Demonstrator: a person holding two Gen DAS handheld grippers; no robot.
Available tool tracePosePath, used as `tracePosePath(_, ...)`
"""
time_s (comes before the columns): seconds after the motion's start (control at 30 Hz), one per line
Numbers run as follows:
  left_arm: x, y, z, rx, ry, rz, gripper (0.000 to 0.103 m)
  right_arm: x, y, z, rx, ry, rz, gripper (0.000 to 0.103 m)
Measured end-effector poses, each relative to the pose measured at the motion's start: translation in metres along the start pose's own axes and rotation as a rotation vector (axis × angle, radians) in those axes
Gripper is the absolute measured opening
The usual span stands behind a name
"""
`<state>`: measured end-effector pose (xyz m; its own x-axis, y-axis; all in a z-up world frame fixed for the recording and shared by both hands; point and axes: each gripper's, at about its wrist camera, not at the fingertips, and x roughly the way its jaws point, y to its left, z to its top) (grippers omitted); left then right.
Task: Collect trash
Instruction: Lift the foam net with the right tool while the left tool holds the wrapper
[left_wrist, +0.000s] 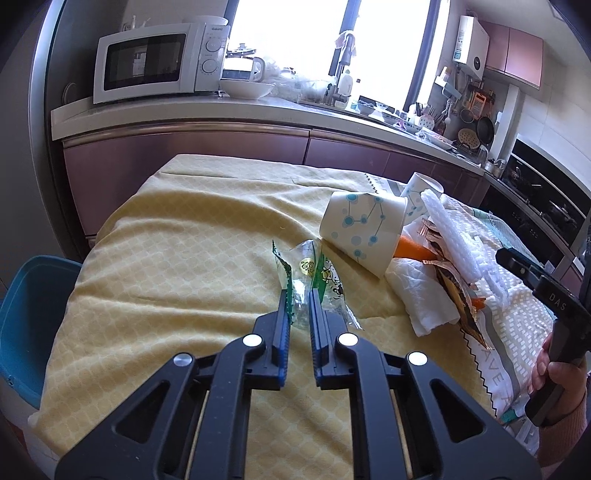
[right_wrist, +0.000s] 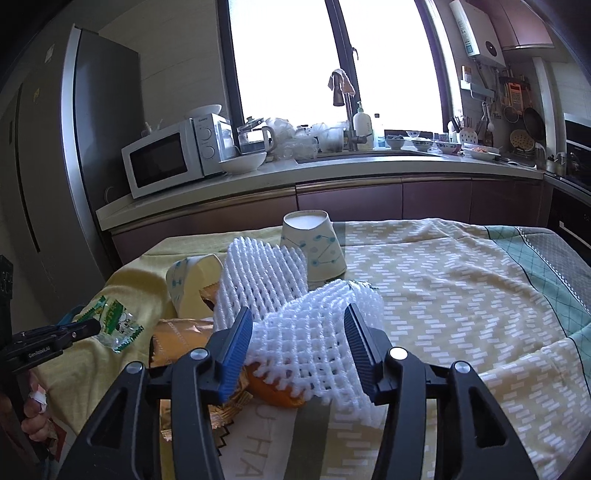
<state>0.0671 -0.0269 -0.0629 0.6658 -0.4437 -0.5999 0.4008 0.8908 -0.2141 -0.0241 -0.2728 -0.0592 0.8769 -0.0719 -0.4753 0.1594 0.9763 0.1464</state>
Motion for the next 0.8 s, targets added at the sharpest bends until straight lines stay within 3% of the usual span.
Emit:
tracePosePath(0.13, -0.004, 0.005, -0.001, -0.001, -0.008, 0.003, 0.010, 0.012, -0.006, -0.009, 0.011, 0.071, -0.006, 0.053)
tracePosePath(0.2, -0.006, 0.005, -0.001, 0.001, -0.010, 0.008, 0.010, 0.014, -0.009, -0.012, 0.023, 0.083, -0.009, 0.039)
tracePosePath(0.27, -0.009, 0.006, -0.001, 0.003, -0.014, 0.015, 0.010, 0.016, -0.012, -0.013, 0.031, 0.095, -0.001, 0.017)
tracePosePath(0.4, -0.013, 0.007, -0.005, -0.006, -0.018, 0.018, 0.010, 0.011, -0.017, -0.012, 0.037, 0.080, -0.003, 0.006)
tracePosePath(0.47, -0.016, 0.009, -0.005, -0.007, -0.024, 0.020, 0.010, 0.004, -0.020, -0.010, 0.048, 0.060, -0.018, 0.011)
tracePosePath(0.5, -0.016, 0.010, -0.006, -0.007, -0.027, 0.021, 0.010, 0.000, -0.022, -0.009, 0.058, 0.046, -0.033, 0.032)
tracePosePath(0.57, -0.018, 0.011, -0.006, -0.010, -0.028, 0.019, 0.010, -0.005, -0.028, -0.007, 0.073, 0.034, -0.062, 0.055)
tracePosePath(0.63, -0.018, 0.012, -0.006, -0.011, -0.029, 0.020, 0.010, -0.004, -0.035, -0.008, 0.095, 0.051, -0.077, 0.055)
tracePosePath(0.8, -0.020, 0.015, -0.007, -0.014, -0.031, 0.022, 0.010, 0.013, -0.056, -0.018, 0.210, 0.147, -0.018, 0.055)
